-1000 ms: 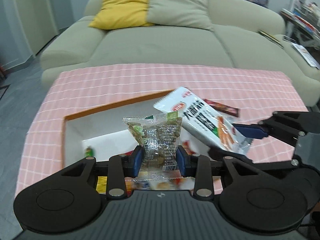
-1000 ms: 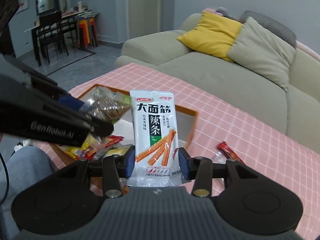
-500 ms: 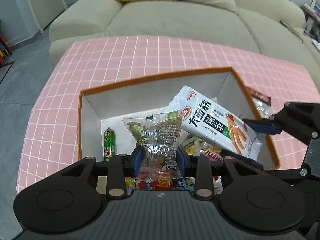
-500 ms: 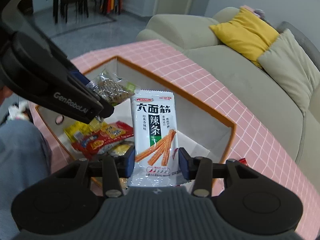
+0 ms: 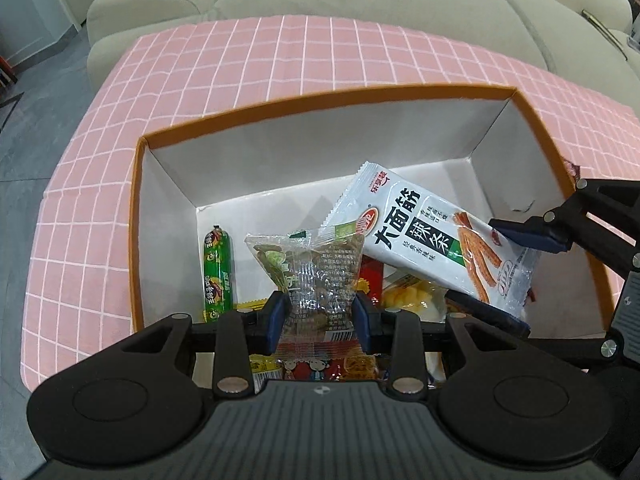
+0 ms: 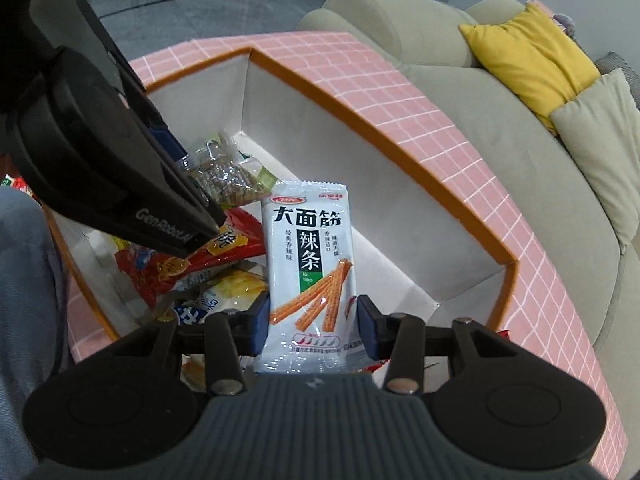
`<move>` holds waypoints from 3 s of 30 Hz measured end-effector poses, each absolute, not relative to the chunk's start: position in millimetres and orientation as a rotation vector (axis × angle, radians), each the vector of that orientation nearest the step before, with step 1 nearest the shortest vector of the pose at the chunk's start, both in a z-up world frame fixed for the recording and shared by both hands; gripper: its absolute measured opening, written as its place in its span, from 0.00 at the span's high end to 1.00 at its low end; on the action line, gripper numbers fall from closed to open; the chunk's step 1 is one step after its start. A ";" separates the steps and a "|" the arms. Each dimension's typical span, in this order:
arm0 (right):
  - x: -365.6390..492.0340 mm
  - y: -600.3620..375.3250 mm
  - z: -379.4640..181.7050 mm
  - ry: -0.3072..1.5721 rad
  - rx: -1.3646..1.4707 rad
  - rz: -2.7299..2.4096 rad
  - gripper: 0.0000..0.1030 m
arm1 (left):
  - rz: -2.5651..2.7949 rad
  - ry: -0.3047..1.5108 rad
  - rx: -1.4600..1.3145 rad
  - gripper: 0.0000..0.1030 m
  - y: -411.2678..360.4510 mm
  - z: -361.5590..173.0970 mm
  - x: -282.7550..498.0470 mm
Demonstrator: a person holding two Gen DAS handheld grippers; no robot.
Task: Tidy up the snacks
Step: 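Carry both packets over the box and open both tools to drop them, then withdraw both tools from the box toward the chocolate bar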
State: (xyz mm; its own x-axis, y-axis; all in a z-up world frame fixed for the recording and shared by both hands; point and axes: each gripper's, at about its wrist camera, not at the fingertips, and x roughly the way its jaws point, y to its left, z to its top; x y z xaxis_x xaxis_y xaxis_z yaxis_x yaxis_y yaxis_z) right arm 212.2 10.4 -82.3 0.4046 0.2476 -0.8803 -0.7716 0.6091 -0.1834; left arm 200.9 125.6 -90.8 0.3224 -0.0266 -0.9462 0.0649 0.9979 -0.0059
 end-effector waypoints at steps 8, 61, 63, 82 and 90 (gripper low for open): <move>217.7 15.8 -97.3 0.975 -0.679 0.712 0.58 | -0.051 1.296 0.054 0.60 129.3 -109.4 209.6; 131.8 -79.1 2.8 0.663 -0.238 0.544 0.10 | 0.091 0.827 0.003 0.26 78.0 5.9 120.5; 122.3 -84.5 1.4 0.644 -0.250 0.526 0.10 | 0.088 0.812 0.005 0.26 69.5 5.9 113.4; 80.7 -208.1 -50.0 0.667 -0.171 0.332 0.10 | -0.111 0.806 -0.060 0.32 -38.4 -13.5 95.1; 87.4 -248.7 -71.7 0.690 -0.202 0.283 0.10 | -0.176 0.825 -0.063 0.33 -94.4 -31.0 101.6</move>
